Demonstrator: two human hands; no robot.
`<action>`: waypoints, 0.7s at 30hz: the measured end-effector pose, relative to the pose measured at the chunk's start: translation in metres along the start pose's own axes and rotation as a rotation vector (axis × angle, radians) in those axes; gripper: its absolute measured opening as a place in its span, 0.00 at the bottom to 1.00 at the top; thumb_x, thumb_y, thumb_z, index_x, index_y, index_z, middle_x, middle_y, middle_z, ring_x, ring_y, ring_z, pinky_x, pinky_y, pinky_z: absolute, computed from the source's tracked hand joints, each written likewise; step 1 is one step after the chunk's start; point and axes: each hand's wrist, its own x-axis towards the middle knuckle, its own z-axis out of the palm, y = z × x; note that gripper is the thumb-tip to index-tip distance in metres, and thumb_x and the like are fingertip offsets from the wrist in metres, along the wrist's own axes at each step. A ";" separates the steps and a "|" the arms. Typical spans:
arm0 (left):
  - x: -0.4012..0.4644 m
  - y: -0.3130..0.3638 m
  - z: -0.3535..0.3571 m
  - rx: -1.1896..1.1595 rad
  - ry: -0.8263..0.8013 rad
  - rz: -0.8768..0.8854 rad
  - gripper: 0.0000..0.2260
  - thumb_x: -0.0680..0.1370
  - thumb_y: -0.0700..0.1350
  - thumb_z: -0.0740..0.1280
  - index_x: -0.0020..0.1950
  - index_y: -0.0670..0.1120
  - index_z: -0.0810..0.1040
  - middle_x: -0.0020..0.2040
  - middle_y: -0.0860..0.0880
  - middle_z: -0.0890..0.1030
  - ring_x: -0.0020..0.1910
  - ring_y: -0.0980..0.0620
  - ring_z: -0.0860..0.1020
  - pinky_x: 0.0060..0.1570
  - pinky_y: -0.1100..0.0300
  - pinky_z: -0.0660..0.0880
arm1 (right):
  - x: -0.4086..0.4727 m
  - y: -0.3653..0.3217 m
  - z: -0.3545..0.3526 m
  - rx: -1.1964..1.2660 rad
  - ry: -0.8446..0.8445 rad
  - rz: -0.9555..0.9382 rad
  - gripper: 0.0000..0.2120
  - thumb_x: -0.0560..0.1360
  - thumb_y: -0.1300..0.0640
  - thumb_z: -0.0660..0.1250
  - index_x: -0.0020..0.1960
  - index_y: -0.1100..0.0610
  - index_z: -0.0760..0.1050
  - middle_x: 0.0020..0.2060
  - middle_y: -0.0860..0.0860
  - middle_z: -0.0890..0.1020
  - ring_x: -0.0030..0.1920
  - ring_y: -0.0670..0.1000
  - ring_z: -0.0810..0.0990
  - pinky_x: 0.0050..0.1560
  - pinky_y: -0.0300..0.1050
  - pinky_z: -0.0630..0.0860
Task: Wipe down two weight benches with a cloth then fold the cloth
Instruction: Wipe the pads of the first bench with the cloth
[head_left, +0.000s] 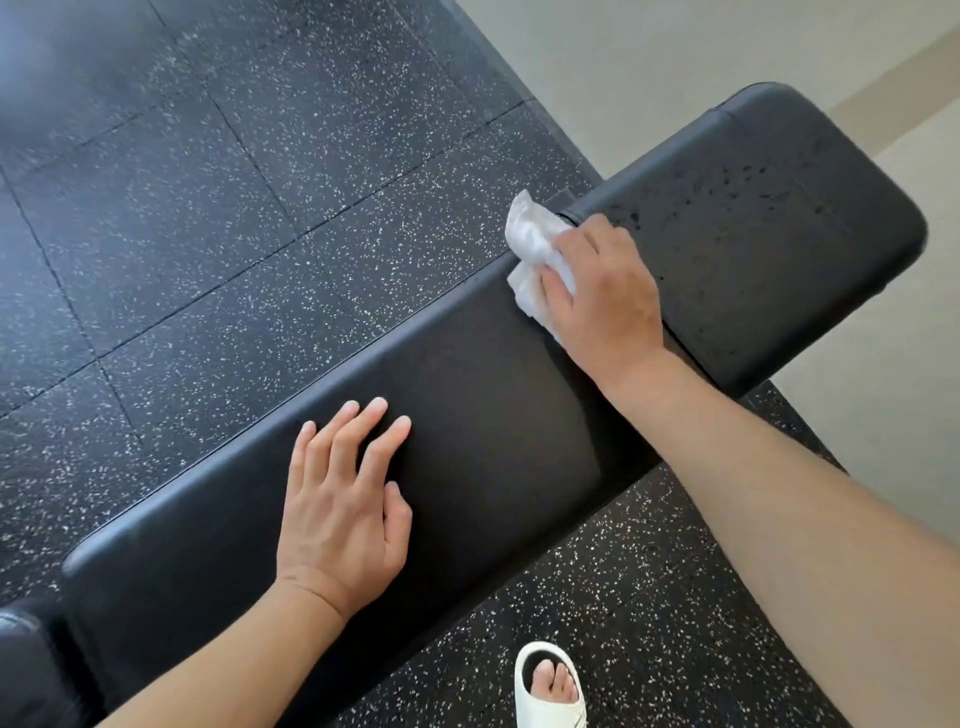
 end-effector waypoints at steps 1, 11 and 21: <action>0.000 0.000 0.000 -0.002 0.001 0.000 0.26 0.77 0.47 0.58 0.76 0.48 0.72 0.77 0.45 0.70 0.79 0.38 0.66 0.80 0.35 0.57 | 0.015 -0.010 0.009 0.001 0.016 0.055 0.12 0.80 0.53 0.65 0.55 0.62 0.79 0.52 0.59 0.79 0.51 0.62 0.76 0.49 0.55 0.75; 0.000 0.003 -0.002 -0.028 0.003 -0.002 0.25 0.77 0.46 0.58 0.74 0.46 0.73 0.77 0.43 0.70 0.79 0.38 0.64 0.80 0.34 0.57 | -0.057 -0.105 0.031 0.177 -0.061 -0.199 0.17 0.78 0.48 0.61 0.50 0.59 0.82 0.48 0.56 0.81 0.46 0.59 0.78 0.43 0.55 0.77; -0.001 0.001 0.001 -0.018 0.023 0.014 0.26 0.76 0.46 0.59 0.75 0.48 0.71 0.78 0.45 0.69 0.79 0.40 0.65 0.81 0.38 0.55 | -0.037 0.012 0.001 -0.053 0.114 0.081 0.10 0.79 0.54 0.66 0.53 0.61 0.79 0.50 0.58 0.79 0.48 0.61 0.76 0.43 0.54 0.74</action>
